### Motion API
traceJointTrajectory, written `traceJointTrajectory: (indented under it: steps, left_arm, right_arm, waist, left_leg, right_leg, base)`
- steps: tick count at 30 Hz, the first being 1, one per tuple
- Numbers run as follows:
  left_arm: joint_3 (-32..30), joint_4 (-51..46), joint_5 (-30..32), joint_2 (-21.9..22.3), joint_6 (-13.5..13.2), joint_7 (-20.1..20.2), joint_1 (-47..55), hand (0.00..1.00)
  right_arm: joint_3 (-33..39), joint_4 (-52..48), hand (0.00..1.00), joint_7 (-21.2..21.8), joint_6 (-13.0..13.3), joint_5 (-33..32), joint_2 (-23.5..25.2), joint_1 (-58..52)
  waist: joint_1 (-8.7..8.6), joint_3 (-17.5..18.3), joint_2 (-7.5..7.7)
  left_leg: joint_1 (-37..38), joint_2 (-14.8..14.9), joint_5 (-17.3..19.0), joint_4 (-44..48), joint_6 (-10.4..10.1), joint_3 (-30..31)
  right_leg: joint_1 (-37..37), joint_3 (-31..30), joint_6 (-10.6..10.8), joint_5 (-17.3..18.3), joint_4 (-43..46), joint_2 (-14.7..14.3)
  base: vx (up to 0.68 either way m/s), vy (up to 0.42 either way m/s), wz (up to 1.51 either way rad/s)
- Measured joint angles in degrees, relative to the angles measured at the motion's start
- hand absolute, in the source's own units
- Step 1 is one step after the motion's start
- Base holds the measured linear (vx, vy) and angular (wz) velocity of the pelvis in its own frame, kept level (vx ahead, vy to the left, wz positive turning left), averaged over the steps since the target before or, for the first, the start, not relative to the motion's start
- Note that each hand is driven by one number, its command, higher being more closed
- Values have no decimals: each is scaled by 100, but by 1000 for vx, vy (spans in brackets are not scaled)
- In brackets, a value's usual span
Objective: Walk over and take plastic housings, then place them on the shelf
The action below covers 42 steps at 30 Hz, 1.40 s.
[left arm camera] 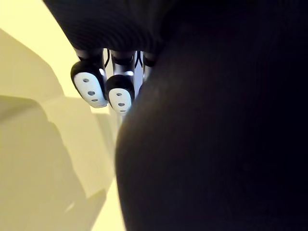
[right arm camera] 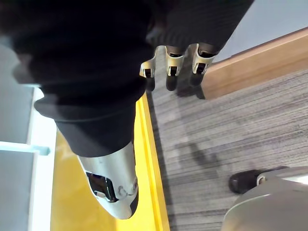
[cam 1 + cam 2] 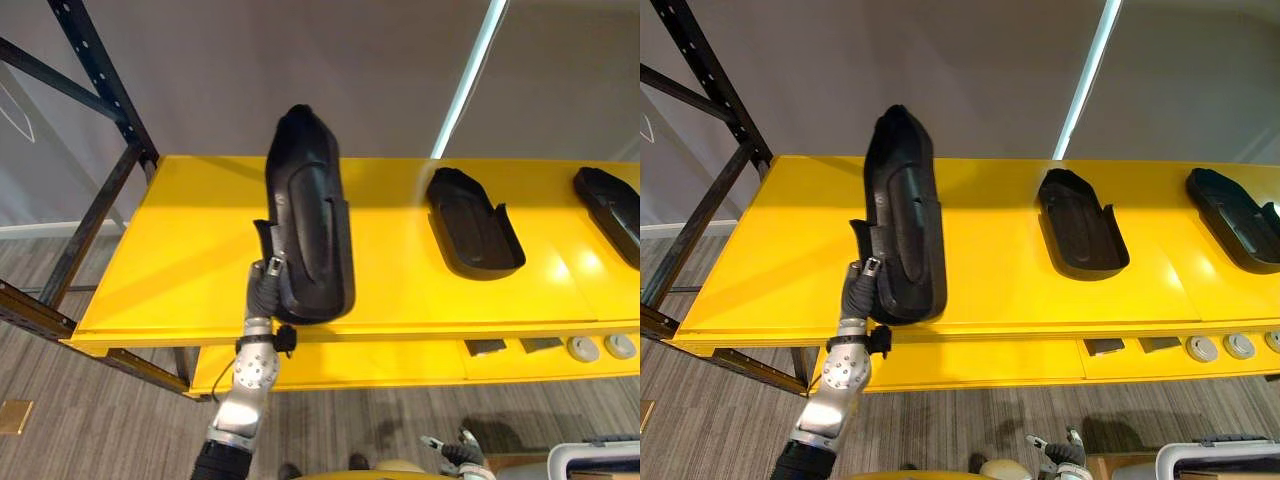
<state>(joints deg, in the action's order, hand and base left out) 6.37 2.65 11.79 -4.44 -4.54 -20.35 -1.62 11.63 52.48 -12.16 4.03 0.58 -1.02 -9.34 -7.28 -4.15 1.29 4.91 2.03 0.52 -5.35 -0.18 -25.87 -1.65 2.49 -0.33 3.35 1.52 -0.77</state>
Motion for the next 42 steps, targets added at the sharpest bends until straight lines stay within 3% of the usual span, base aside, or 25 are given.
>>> traceJointTrajectory:
  steps: [7,15,16,25,42]
  left_arm:
    - [-729,897,186,-384,444,-101,-597,100]
    - [-967,1658,469,-674,749,-94,-1139,100]
    - [-976,1721,468,-687,775,-94,-1168,0]
    - [-1184,2280,462,-792,988,-241,-1739,0]
    - [-1447,2074,327,-565,1010,-809,-1991,0]
  right_arm:
    - [143,9,0,128,-37,12,-47,-30]
    - [141,16,0,250,-61,146,-60,-35]
    - [141,16,0,250,-61,174,-61,-35]
    - [140,45,0,250,-71,189,-59,-26]
    - [142,67,0,244,-86,179,-39,20]
  waist:
    - [-84,48,-125]
    - [-126,31,-169]
    - [-127,31,-169]
    - [-125,14,-142]
    - [-110,-68,-32]
  left_leg:
    - [-12,-12,-55,-7,28,-101]
    - [-157,-5,-105,-51,30,-196]
    - [-165,-6,-105,-51,30,-210]
    - [-184,-10,-105,-53,30,-269]
    - [-198,-20,-105,-56,30,-251]
  right_leg:
    - [16,-132,-3,-170,-183,-11]
    - [169,-273,-26,-344,-304,-40]
    - [182,-273,-21,-352,-306,-41]
    - [199,-392,-16,-386,-359,-54]
    - [205,-389,-22,-395,-364,-46]
  base:
    - [-93,-21,-11]
    - [-79,-33,-10]
    - [-33,-25,-11]
    - [-4,-19,-3]
    - [-20,-23,0]
